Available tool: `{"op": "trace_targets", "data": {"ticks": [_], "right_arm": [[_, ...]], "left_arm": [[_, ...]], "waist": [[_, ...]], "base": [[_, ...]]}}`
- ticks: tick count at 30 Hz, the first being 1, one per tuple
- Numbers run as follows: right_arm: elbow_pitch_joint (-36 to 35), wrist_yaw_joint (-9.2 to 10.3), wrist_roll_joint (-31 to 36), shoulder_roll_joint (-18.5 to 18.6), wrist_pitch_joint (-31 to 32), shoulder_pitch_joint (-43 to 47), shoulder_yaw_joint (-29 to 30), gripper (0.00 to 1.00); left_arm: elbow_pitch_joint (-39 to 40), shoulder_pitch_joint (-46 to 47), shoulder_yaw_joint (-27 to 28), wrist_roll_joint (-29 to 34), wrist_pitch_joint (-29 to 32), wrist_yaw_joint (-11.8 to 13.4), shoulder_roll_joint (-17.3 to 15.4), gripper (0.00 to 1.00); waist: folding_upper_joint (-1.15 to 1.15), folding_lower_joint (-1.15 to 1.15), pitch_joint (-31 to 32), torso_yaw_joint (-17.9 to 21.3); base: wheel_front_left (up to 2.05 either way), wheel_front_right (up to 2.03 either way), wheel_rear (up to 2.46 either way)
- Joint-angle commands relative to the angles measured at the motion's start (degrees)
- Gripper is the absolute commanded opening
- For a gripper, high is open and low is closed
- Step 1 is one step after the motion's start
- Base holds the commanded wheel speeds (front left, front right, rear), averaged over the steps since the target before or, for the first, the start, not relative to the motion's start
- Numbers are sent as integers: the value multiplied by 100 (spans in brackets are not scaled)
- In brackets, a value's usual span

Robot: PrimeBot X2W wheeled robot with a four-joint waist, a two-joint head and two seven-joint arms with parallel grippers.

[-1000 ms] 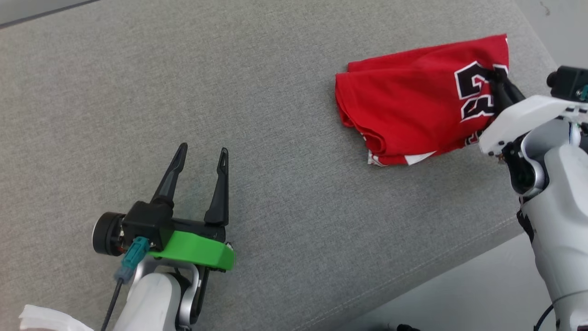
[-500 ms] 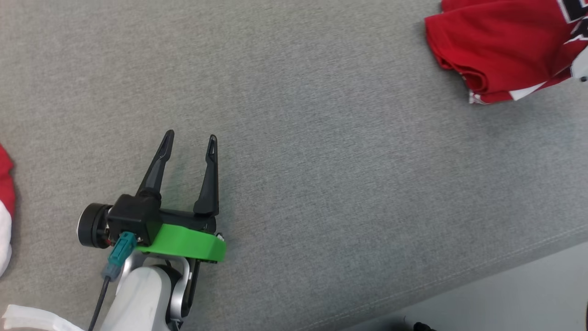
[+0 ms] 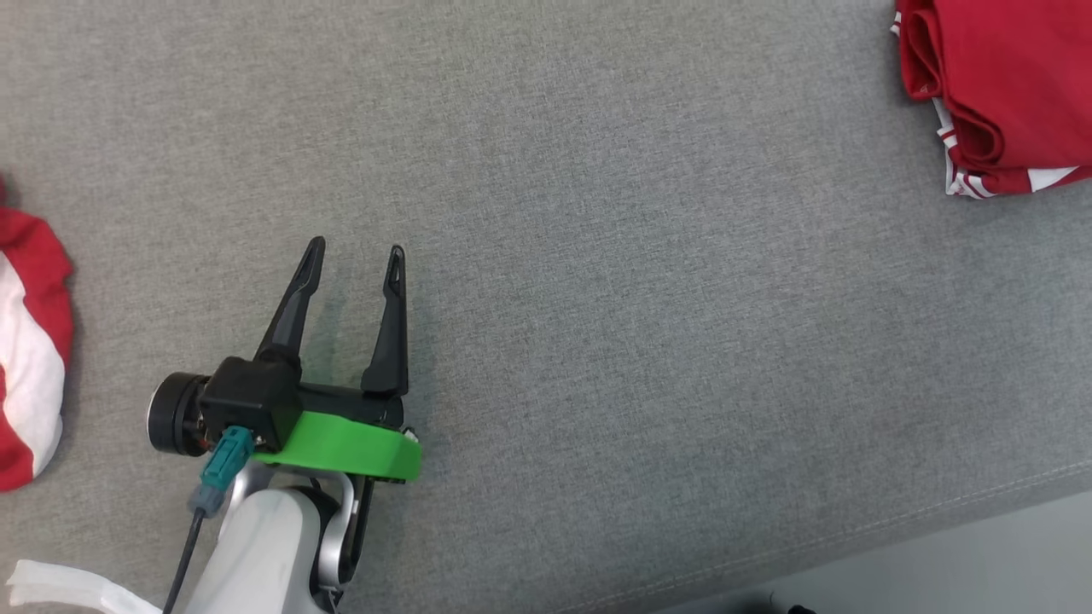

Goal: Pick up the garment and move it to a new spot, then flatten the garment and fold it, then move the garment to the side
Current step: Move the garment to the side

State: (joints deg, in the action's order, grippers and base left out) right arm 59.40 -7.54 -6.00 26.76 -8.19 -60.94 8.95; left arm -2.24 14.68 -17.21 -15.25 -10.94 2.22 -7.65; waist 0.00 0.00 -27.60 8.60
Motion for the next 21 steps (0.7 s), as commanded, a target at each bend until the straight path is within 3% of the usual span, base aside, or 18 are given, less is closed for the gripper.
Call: {"op": "trace_targets", "data": {"ticks": [1,12,21], "right_arm": [[50,10,53,-32,-72,-93,-38,100],[-122,10,-114,-639,-493,285,-707,100],[-878,10,-467,-1227,-690,1504,-1011,100]], "left_arm": [[-38,70,20,-85,-50,13,10,100],[-743,254,249,-379,-322,-2,139,100],[-1490,-15,537,-501,-425,51,291,100]], "waist": [[0,0,110,-47],[0,0,944,-387],[0,0,1798,-783]], "base": [[0,0,0],[0,0,0],[0,0,0]]}}
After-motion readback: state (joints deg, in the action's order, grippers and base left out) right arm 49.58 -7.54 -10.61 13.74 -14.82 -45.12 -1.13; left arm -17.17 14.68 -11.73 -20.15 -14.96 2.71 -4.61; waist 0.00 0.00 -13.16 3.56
